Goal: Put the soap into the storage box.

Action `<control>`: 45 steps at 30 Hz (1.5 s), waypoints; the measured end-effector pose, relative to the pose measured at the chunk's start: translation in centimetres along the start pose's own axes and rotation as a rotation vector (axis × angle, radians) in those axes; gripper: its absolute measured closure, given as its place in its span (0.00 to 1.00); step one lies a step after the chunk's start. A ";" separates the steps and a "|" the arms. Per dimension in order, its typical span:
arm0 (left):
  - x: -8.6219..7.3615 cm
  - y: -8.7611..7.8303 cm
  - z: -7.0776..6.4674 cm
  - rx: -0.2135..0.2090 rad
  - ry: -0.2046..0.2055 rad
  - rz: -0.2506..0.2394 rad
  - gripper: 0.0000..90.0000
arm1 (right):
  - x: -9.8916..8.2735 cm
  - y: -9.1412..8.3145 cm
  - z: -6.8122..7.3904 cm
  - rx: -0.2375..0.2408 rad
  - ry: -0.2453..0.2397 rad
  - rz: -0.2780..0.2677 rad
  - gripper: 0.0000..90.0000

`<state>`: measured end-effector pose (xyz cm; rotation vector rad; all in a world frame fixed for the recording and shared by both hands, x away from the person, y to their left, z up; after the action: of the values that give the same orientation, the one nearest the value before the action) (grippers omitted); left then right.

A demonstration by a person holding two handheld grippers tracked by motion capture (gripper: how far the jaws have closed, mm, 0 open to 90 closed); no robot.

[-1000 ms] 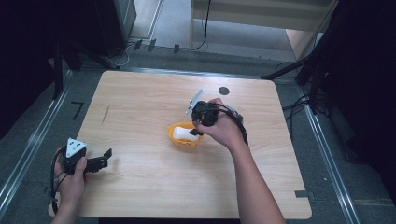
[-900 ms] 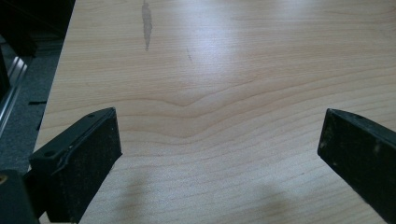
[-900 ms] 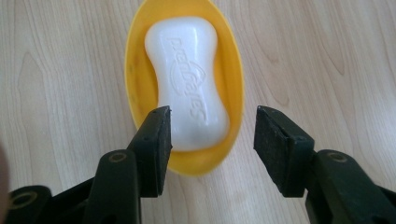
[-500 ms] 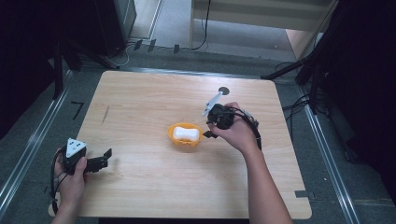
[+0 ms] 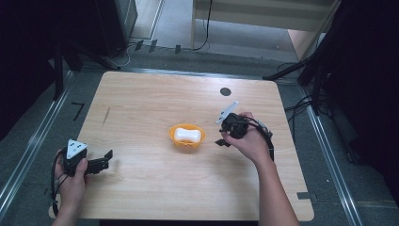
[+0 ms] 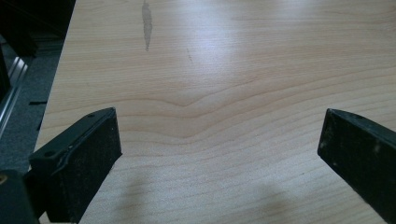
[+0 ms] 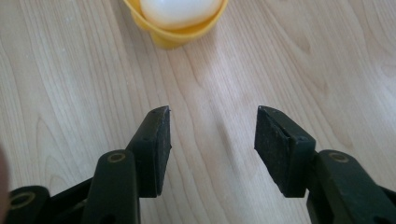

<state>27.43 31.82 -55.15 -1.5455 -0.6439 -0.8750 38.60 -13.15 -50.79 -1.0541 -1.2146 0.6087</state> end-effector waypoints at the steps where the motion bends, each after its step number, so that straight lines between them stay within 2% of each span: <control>1: 0.0 0.0 0.0 0.000 0.000 0.000 0.00 | -0.3 0.0 0.0 -0.001 0.003 0.003 0.52; 18: 0.0 0.0 0.0 -0.001 0.002 -0.002 0.00 | -4.4 -0.1 0.9 -0.025 0.082 -0.038 0.46; 28: 0.0 0.0 0.0 -0.002 0.001 -0.005 0.00 | -7.3 0.1 1.5 -0.034 0.154 -0.075 0.44; 45: 0.0 0.0 -0.1 -0.001 0.003 -0.001 0.00 | -12.7 -1.2 2.0 -0.100 0.277 -0.161 0.40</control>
<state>27.39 31.75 -55.13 -1.5445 -0.6421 -0.8781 32.90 -23.81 -55.40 -1.0730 -1.0816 0.2692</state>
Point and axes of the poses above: each handheld gripper's, and its own axes: y roughly forward along the jaws, x roughly out of its top, z roughly to its left, the point moved 5 cm from there along y, roughly forward along the jaws, and after that the axes turned 1 degree about -y, right-handed, at the moved point
